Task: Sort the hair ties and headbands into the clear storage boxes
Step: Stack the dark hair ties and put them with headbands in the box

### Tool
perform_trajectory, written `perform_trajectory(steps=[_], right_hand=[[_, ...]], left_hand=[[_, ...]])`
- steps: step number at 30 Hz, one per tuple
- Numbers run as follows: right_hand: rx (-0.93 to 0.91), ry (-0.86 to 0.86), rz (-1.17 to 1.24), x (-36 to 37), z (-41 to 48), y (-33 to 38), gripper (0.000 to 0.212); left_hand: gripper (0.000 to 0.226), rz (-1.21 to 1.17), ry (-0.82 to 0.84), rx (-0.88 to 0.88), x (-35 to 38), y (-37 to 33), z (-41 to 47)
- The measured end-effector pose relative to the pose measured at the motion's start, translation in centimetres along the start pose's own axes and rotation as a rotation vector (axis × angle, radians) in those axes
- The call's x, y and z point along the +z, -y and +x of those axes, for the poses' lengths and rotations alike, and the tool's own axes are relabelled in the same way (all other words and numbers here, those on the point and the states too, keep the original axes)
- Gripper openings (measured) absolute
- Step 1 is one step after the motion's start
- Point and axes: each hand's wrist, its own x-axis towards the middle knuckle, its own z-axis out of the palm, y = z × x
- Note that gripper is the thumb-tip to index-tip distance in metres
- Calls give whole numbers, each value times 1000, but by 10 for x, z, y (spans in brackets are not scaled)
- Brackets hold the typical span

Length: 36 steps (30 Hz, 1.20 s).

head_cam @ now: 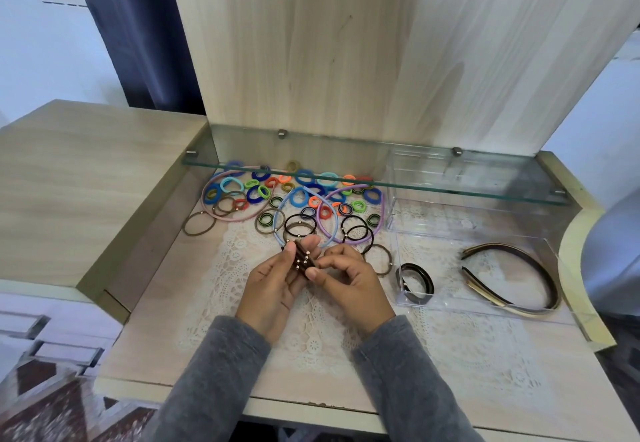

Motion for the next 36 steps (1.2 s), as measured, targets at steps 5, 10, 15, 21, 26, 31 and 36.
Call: perform_trajectory(steps=[5,10,15,21,26,31,36], right_hand=[[-10,-2,-37,-2,0,1,11],[-13,9,-35,-2,0,2,7],[-27,21,-15,-2,0,1,10],[-41,22,15,-1,0,1,9],[-44,6,8,-1,1,2,9],[-42,-5,-15,1,0,2,16],[-47,-12,14,-1,1,4,22]], left_hand=[[43,18,19,-25,1,-1,-1],[44,5,16,-30,0,-2,-1],[44,-52,13,-56,-1,-4,-1],[36,-13,19,-47,-2,-3,0],[39,14,29,-35,-2,-2,0],[35,-1,22,-35,-2,-2,-1],[32,3,22,-38,-1,-3,-1]])
